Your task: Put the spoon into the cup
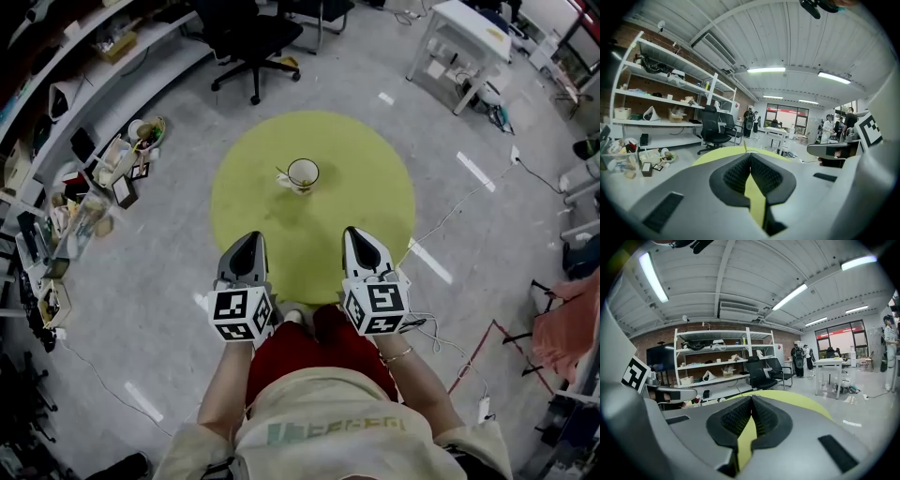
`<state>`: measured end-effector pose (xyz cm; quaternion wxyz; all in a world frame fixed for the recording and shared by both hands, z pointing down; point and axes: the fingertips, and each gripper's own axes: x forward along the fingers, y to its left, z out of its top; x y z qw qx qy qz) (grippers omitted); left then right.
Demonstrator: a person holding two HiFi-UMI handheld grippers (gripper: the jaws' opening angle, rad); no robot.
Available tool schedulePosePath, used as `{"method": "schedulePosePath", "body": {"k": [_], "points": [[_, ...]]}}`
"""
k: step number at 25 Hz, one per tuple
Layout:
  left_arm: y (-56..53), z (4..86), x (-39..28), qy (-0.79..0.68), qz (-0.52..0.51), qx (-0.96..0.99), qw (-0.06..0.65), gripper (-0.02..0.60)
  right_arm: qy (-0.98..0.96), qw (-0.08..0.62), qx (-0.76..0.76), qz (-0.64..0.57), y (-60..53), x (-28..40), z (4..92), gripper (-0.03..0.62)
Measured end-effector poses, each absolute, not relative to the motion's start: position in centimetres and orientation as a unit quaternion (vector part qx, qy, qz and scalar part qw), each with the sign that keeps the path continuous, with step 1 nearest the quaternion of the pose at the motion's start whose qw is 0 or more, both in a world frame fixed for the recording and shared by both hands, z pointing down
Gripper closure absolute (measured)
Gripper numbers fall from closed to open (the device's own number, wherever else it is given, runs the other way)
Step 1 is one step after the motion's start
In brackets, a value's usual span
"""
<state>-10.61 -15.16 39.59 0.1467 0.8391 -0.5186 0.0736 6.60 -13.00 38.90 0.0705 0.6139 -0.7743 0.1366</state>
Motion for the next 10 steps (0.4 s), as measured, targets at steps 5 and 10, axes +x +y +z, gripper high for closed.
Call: {"method": "schedulePosePath", "body": {"k": [5, 10], "points": [[-13.7, 39.1, -11.6, -0.515, 0.065, 0.844, 0.139, 0.557, -0.77, 0.051, 0.622, 0.13, -11.5, 6.1, 38.2, 0.559], [-13.1, 38.2, -12.8, -0.515, 0.058, 0.847, 0.118, 0.557, -0.775, 0.039, 0.619, 0.125, -10.9, 4.6, 38.1, 0.558]]}}
